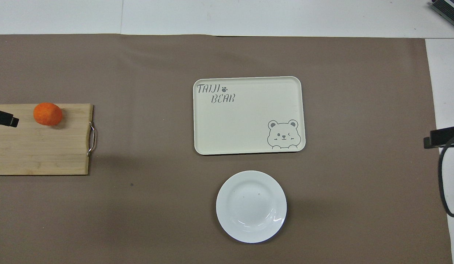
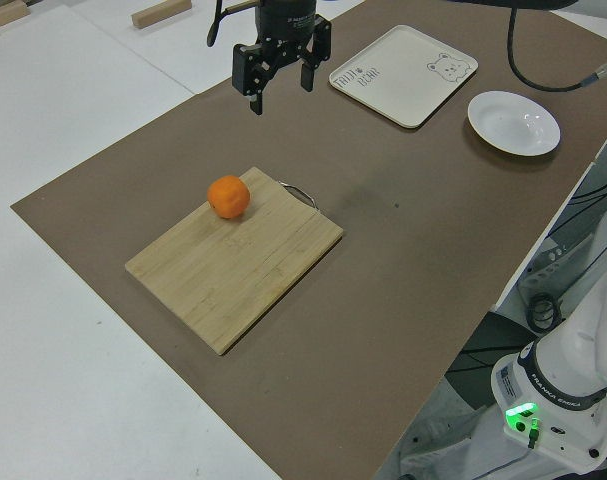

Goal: Place orange and plate with both arms
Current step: 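Close the left gripper around the orange on the board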

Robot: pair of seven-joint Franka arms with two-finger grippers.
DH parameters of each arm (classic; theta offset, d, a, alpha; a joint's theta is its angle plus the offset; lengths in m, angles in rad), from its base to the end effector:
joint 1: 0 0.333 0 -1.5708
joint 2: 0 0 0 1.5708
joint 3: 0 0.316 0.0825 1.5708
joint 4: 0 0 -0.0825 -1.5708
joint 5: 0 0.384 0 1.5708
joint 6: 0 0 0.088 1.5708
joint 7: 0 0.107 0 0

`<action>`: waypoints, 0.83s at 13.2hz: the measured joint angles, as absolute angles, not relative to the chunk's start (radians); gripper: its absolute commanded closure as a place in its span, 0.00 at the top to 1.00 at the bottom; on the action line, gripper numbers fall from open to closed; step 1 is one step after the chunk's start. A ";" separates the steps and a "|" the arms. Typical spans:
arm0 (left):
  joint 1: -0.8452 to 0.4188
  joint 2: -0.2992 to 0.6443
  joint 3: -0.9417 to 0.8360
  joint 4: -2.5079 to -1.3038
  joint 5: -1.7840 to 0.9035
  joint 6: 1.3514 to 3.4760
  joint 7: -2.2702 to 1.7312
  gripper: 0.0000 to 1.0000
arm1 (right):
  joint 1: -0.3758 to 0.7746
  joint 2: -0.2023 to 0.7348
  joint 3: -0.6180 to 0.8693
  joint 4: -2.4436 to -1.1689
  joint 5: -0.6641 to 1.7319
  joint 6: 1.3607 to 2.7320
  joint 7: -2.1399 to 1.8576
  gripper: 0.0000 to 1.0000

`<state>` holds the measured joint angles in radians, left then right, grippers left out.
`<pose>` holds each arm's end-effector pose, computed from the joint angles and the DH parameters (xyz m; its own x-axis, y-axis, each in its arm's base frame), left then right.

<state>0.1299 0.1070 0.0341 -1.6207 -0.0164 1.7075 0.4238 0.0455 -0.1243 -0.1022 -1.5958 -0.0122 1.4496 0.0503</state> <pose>0.5862 0.0945 0.5512 0.9669 -0.2548 -0.0132 -0.2545 -0.9669 0.0197 0.5014 -0.0337 0.6677 0.9940 -0.1072 -0.0225 -0.1072 -0.9942 0.0006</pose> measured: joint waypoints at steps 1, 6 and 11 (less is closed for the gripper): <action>0.144 0.134 0.034 -1.621 -0.016 1.738 0.438 1.00 | 0.045 -0.124 -0.102 -1.596 -0.012 1.450 0.050 1.00; 0.159 0.248 0.030 -1.622 -0.016 1.886 0.464 1.00 | 0.045 -0.124 -0.102 -1.599 -0.012 1.450 0.050 1.00; 0.159 0.348 0.028 -1.623 -0.022 1.993 0.465 1.00 | 0.045 -0.124 -0.102 -1.599 -0.012 1.450 0.050 1.00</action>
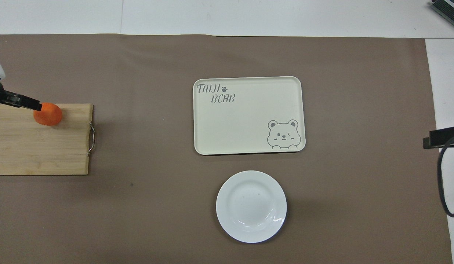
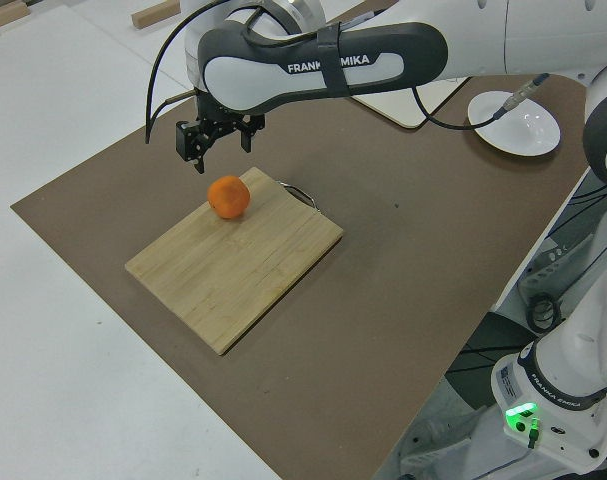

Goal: Place orange and plate with both arms
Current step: 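Close the left gripper around the orange on the board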

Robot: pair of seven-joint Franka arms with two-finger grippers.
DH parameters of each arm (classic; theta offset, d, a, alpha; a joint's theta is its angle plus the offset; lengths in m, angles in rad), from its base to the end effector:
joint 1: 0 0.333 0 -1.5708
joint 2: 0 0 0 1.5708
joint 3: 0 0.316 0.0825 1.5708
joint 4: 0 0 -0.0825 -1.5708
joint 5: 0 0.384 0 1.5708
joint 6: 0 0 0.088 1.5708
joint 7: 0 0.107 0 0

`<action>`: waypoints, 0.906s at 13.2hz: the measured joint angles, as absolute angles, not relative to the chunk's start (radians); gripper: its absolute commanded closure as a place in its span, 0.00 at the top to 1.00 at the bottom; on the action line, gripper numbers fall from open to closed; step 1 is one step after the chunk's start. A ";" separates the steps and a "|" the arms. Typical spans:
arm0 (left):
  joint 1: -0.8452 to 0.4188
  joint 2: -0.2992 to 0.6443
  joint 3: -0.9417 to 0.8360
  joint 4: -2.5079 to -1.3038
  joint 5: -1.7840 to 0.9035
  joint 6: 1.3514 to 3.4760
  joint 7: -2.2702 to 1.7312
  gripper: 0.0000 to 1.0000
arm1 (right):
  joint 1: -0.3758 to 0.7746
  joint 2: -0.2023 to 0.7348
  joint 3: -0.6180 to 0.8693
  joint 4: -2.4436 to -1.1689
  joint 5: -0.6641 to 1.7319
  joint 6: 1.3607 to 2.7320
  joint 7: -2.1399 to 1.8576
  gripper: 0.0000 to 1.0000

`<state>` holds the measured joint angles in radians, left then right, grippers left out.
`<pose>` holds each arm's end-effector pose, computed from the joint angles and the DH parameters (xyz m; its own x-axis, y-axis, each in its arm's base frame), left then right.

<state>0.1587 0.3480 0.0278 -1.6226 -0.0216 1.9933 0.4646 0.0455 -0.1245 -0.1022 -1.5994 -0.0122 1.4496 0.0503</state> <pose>0.6507 0.1194 0.4236 0.9631 -0.2679 0.0251 -0.2679 -0.9634 -0.0009 0.5013 -0.0337 0.6661 0.9939 -0.1071 -0.0259 -0.1072 -0.9942 0.0008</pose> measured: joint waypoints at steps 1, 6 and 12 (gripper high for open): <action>0.159 0.365 0.026 -1.623 -0.022 2.008 0.465 1.00 | 0.045 -0.124 -0.102 -1.599 -0.012 1.450 0.050 1.00; 0.159 0.427 0.023 -1.632 -0.023 2.054 0.465 1.00 | 0.045 -0.125 -0.102 -1.600 -0.012 1.450 0.050 1.00; 0.158 0.473 0.021 -1.696 -0.025 2.132 0.464 0.00 | 0.045 -0.125 -0.102 -1.600 -0.012 1.450 0.050 1.00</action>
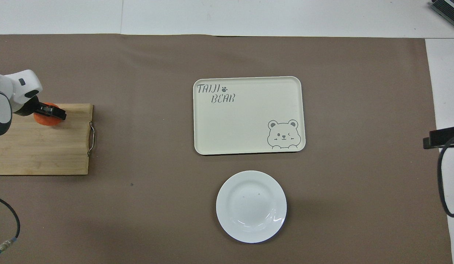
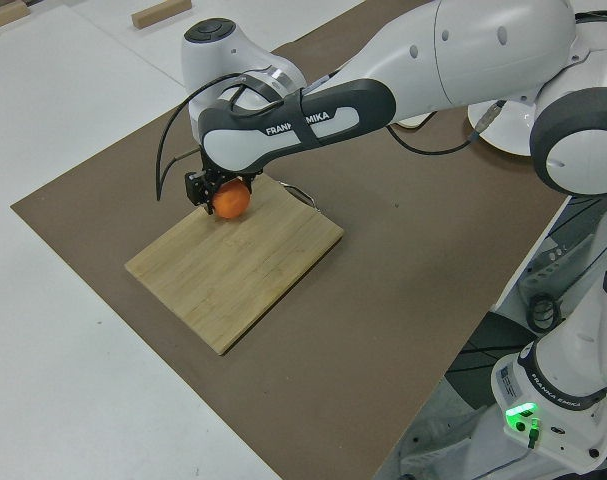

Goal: Place orange and plate with both arms
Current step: 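Close the left gripper around the orange on the board, then lift the orange with the left gripper and carry it toward the plate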

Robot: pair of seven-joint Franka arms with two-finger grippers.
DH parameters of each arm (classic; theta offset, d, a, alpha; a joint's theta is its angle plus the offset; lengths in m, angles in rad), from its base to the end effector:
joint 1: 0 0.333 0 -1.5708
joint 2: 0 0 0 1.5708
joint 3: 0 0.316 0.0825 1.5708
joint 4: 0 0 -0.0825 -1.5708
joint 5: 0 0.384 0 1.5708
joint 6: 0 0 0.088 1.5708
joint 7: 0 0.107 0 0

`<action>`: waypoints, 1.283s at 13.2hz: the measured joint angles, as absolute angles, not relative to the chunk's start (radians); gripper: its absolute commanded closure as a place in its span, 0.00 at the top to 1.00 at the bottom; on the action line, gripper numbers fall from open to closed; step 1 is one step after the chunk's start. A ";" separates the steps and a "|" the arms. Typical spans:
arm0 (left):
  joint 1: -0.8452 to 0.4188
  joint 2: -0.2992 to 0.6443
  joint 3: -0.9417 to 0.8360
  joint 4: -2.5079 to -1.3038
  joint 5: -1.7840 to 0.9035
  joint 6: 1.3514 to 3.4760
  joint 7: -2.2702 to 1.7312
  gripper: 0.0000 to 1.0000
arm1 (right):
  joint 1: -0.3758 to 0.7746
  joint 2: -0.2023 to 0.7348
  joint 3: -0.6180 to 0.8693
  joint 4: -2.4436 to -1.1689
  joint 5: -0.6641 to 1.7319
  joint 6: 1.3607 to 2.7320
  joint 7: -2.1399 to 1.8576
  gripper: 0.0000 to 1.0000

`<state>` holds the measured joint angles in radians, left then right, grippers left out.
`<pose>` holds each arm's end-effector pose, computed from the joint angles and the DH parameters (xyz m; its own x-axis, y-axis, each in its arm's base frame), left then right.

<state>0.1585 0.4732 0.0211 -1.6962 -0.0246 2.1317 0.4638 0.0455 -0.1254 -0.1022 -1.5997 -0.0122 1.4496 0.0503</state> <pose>0.6548 0.1164 0.3183 0.9625 -0.2697 -0.0288 -0.2690 -0.9628 0.0264 0.5010 -0.0337 0.6664 0.9939 -0.1071 -0.0254 -0.1071 -0.9942 0.0007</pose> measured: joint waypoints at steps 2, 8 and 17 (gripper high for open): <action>0.159 0.471 0.021 -1.693 -0.025 2.132 0.464 0.00 | 0.045 -0.126 -0.102 -1.602 -0.012 1.450 0.050 1.00; 0.158 0.391 0.014 -1.649 -0.040 2.067 0.395 0.00 | 0.045 -0.129 -0.102 -1.607 -0.012 1.450 0.050 1.00; 0.009 0.188 -0.001 -1.613 -0.040 1.848 0.025 0.00 | 0.045 -0.132 -0.102 -1.610 -0.012 1.450 0.050 1.00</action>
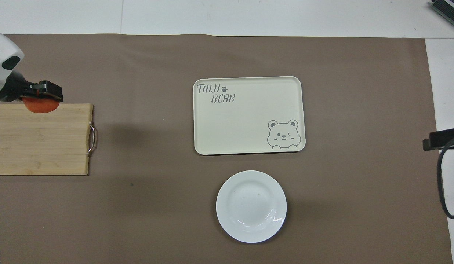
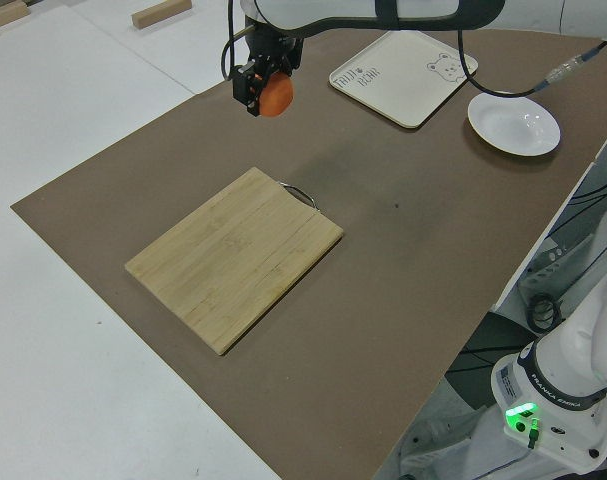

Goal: Place orange and plate with both arms
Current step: 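Lift the orange with the left gripper and carry it toward the plate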

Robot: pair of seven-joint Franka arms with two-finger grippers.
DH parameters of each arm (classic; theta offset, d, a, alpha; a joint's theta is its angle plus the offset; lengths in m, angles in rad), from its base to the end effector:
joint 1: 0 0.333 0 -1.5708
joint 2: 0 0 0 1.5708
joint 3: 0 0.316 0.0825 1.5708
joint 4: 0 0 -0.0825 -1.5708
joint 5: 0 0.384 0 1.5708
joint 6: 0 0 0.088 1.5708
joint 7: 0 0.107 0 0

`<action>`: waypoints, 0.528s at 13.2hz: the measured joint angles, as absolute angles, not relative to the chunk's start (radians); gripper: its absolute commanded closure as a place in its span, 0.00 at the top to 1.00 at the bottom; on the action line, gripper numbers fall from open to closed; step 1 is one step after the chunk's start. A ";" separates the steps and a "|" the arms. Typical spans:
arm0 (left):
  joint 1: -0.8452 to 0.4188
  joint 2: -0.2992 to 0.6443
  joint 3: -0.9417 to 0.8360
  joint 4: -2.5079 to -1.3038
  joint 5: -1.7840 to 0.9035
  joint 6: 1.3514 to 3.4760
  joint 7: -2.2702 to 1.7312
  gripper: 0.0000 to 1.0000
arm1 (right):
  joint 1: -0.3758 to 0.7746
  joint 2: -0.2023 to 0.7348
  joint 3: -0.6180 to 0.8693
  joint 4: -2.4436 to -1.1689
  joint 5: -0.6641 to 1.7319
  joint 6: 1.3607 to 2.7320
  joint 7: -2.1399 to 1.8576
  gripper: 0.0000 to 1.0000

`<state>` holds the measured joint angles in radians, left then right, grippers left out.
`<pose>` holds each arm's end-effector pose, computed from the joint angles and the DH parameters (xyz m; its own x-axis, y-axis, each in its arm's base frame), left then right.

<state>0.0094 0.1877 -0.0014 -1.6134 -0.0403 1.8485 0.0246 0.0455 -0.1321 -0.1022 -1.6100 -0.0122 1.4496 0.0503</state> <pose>0.6257 0.0019 0.5181 0.9988 -0.0055 0.0481 -0.0074 -0.9992 0.0383 0.4989 -0.0338 0.6651 0.9938 -0.1070 -0.0290 -0.1070 -0.9943 0.0002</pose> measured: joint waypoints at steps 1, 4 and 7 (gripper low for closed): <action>-0.007 0.161 -0.002 -1.614 -0.040 1.820 0.008 0.00 | 0.045 -0.132 -0.102 -1.610 -0.012 1.450 0.050 1.00; -0.032 0.079 -0.001 -1.641 -0.031 1.763 0.004 0.00 | 0.045 -0.132 -0.102 -1.611 -0.012 1.450 0.050 1.00; -0.075 0.029 -0.002 -1.696 -0.030 1.745 -0.034 0.00 | 0.045 -0.132 -0.102 -1.612 -0.012 1.450 0.050 1.00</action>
<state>-0.0753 0.0295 -0.0019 -1.6964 -0.0296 1.7447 -0.0338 0.0455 -0.1325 -0.1022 -1.6123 -0.0122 1.4496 0.0503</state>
